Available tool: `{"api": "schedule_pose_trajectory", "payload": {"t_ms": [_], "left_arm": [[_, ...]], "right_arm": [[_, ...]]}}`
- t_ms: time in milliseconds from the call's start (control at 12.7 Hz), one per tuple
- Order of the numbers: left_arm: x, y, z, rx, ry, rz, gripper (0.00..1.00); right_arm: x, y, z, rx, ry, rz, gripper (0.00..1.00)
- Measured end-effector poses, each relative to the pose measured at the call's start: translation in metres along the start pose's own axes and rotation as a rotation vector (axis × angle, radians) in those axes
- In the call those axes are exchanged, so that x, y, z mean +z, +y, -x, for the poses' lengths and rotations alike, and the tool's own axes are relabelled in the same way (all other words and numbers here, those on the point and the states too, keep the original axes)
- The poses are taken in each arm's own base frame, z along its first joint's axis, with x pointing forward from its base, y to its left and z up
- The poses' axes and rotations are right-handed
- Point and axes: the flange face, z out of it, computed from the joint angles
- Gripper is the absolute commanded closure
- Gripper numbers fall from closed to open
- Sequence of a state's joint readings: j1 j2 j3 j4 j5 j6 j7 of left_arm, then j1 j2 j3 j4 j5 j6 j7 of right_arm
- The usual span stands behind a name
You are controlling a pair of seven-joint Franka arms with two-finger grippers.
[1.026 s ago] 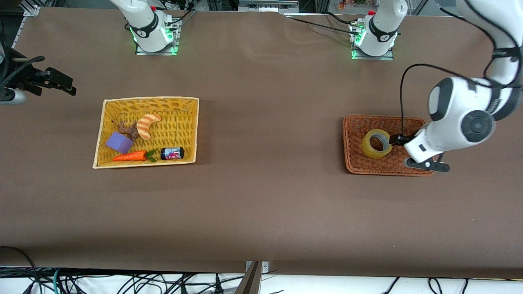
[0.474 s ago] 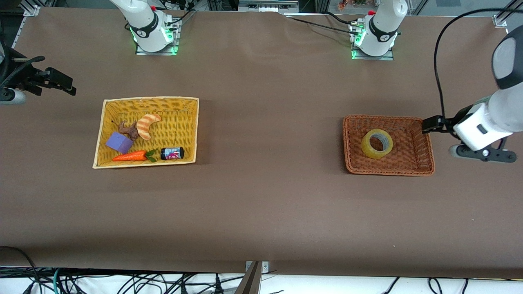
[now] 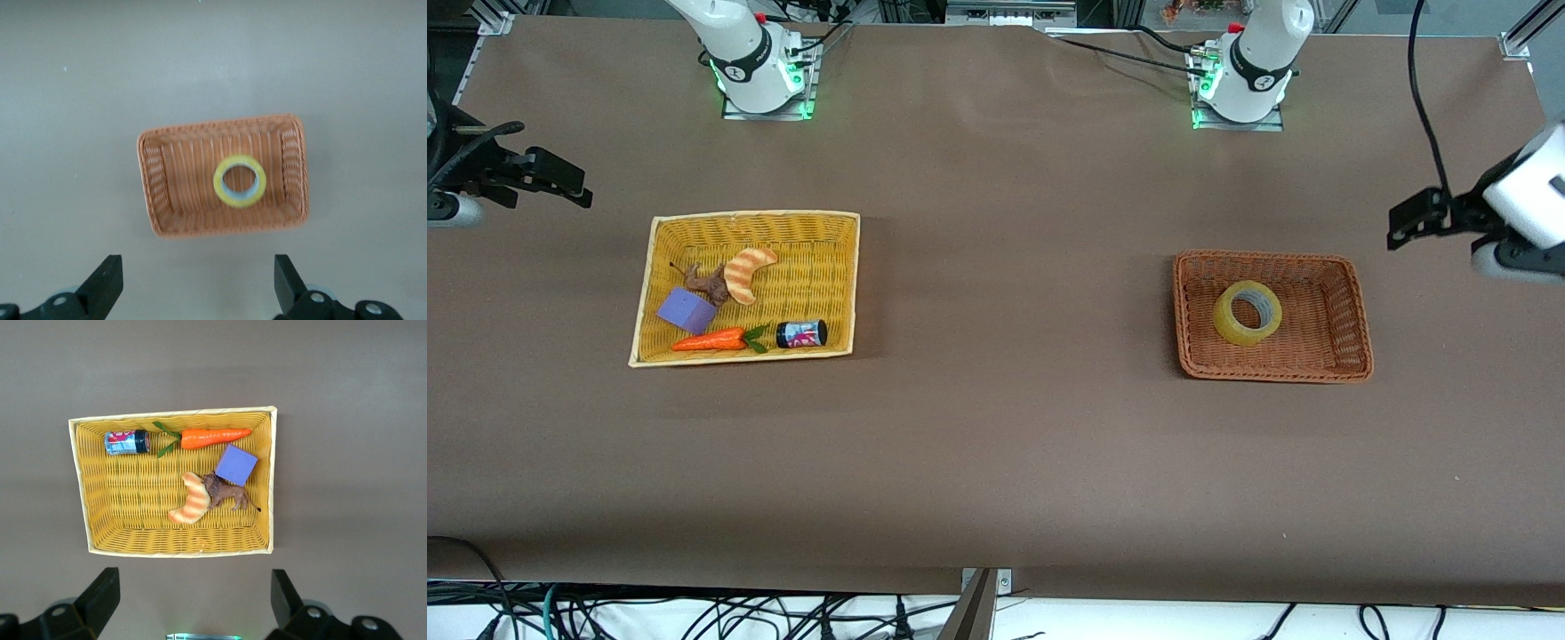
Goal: Transfer tape with both arms
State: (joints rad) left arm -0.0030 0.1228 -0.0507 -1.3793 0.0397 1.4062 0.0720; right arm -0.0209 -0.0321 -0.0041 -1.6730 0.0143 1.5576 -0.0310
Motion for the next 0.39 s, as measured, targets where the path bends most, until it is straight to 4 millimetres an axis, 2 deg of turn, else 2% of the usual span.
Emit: {"api": "schedule_pose_trajectory", "payload": {"t_ms": [158,316,395], "left_arm": [[0.005,0.002,0.013,0.001,-0.056,0.008,0.0],[0.022,0.006,0.011,0.007,-0.084,0.036,0.0],[0.024,0.01,0.008,0.013,-0.075,0.046,0.0]], "right_arm": [[0.0,0.0,0.0,0.0,0.0,0.0,0.0],[0.0,0.0,0.0,0.0,0.0,0.0,0.0],[0.0,0.0,0.0,0.0,0.0,0.0,0.0]]}}
